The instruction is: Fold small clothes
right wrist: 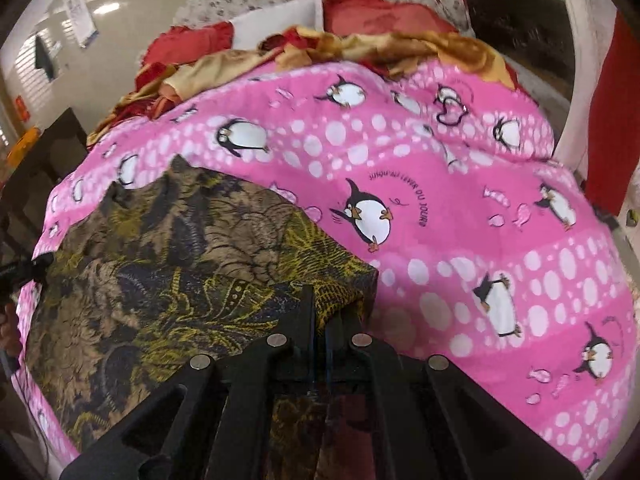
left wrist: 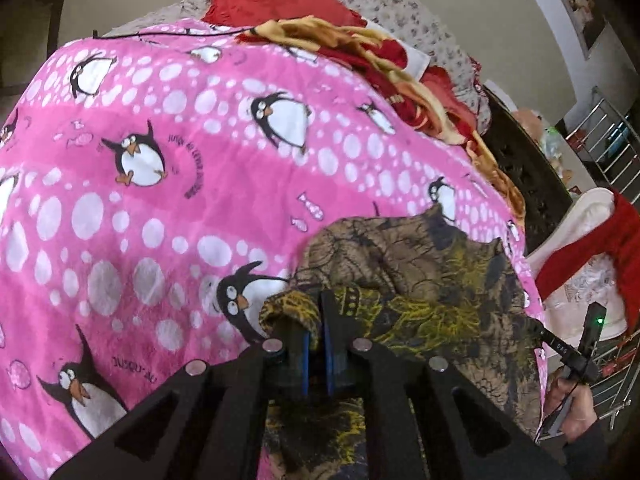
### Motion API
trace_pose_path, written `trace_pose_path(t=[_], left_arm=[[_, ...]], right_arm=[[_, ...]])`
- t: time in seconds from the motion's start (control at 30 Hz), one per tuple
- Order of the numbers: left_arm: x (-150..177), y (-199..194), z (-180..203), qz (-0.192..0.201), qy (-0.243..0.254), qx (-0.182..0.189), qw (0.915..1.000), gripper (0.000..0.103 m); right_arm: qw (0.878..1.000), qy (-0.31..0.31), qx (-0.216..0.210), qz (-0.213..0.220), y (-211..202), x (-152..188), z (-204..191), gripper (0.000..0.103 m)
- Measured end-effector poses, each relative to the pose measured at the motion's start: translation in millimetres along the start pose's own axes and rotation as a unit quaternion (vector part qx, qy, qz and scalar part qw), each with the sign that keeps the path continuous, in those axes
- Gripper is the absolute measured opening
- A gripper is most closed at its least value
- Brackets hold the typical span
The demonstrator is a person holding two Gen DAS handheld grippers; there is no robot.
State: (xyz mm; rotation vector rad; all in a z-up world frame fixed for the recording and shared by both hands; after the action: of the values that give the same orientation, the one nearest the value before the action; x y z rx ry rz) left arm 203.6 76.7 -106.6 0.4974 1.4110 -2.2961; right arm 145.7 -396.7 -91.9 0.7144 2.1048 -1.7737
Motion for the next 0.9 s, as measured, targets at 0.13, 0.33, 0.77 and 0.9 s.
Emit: trace_pose_path(t=[0.13, 0.33, 0.77, 0.9], left_arm=[[1.8, 2.8, 5.9, -0.003, 0.028, -0.019, 0.9994, 0.008], [-3.8, -25.4, -7.1, 0.008, 0.021, -0.036, 0.9991, 0.051], [54.5, -47.6, 92.7, 0.033, 0.193, -0.059, 0.9789, 0.051], [81.4, -7.8, 87.4, -0.009, 0.173, -0.072, 0.9822, 0.05]], right_arm=[[0.999, 0.027, -0.004, -0.033, 15.1, -3.6, 1.6, 0.007], [0.996, 0.067, -0.056, -0.027, -11.3, -16.4, 7.0, 0.011], [0.992, 0.064, -0.076, 0.081, -103.5, -6.0, -23.0, 0.028], [0.998, -0.027, -0.046, 0.031, -80.0, 29.0, -75.1, 0.028]])
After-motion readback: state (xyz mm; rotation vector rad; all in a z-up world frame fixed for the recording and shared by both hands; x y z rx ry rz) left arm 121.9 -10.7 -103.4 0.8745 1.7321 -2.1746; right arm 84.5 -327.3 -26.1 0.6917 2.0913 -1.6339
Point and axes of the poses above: each gripper's, at about its wrist camera, not at the fingertips, and y roughly the way its jaws point, z to its right, x to its underside, the point moved 3 cm from there along y, roughly the way its jaws point, and after that the axes turned 1 degree about y, right-handed, at the moved point
